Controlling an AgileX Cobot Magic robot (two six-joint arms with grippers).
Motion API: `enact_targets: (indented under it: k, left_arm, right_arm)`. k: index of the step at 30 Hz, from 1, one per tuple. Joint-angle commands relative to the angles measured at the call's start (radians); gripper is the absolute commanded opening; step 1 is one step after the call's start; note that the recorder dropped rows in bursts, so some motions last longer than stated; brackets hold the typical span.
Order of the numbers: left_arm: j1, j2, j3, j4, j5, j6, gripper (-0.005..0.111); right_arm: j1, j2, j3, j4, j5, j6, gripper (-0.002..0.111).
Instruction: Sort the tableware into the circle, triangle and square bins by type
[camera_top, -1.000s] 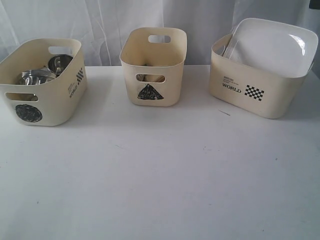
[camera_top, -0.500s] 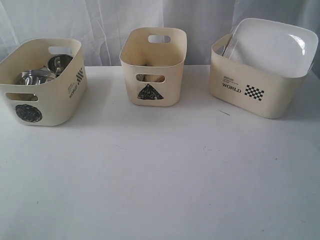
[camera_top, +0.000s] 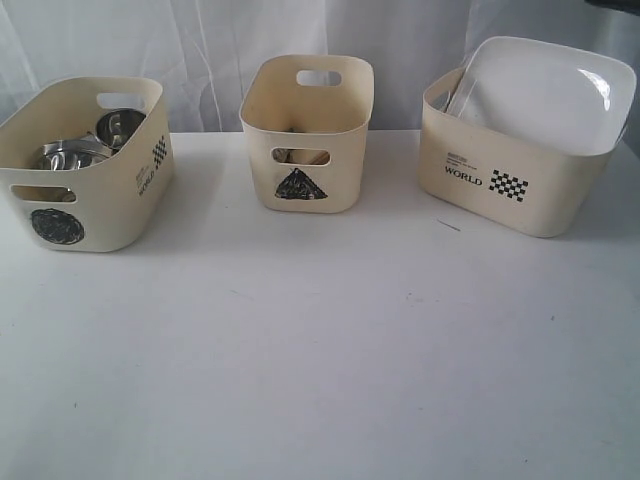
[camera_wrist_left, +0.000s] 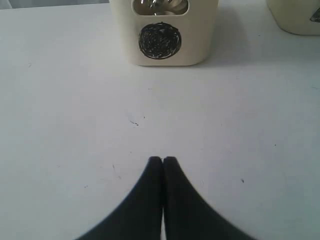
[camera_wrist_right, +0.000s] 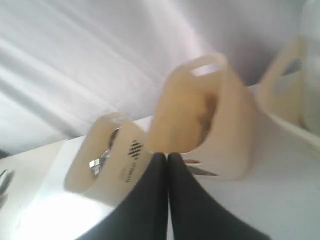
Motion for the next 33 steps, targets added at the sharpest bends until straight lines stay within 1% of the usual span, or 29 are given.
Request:
enact_targets:
  k: [1,3,6,10,14,17,21,27,33]
  left_arm:
    - [0.002,-0.005,0.003,-0.007,-0.004,-0.001,0.000]
    - [0.002,-0.005,0.003,-0.007,-0.004,-0.001,0.000]
    - [0.002,-0.005,0.003,-0.007,-0.004,-0.001,0.000]
    - [0.002,-0.005,0.003,-0.007,-0.004,-0.001,0.000]
    - [0.002,-0.005,0.003,-0.007,-0.004,-0.001,0.000]
    - [0.002,-0.005,0.003,-0.007,-0.004,-0.001,0.000]
    - [0.002,-0.005,0.003,-0.007,-0.004,-0.001,0.000]
    - [0.002,-0.005,0.003,-0.007,-0.004,-0.001,0.000]
    - [0.002,-0.005,0.003,-0.007,-0.004,-0.001,0.000]
  right_arm:
    - [0.184,-0.183,0.217,0.162,-0.140,-0.321,0.000]
    - [0.238,-0.241,0.293,0.145,-0.232,-0.361,0.000]
    - [0.294,-0.323,0.371,0.095,-0.377,-0.365,0.000]
    - [0.339,-0.462,0.410,0.081,-0.431,-0.410,0.000]
    - [0.342,-0.582,0.441,0.052,-0.463,-0.410,0.000]
    - [0.344,-0.639,0.453,0.009,-0.562,-0.410,0.000]
    - [0.343,-0.679,0.457,-0.003,-0.649,-0.410,0.000]
    - [0.343,-0.688,0.457,-0.003,-0.676,-0.410,0.000]
    - [0.338,-0.759,0.502,0.002,-0.724,-0.410,0.000]
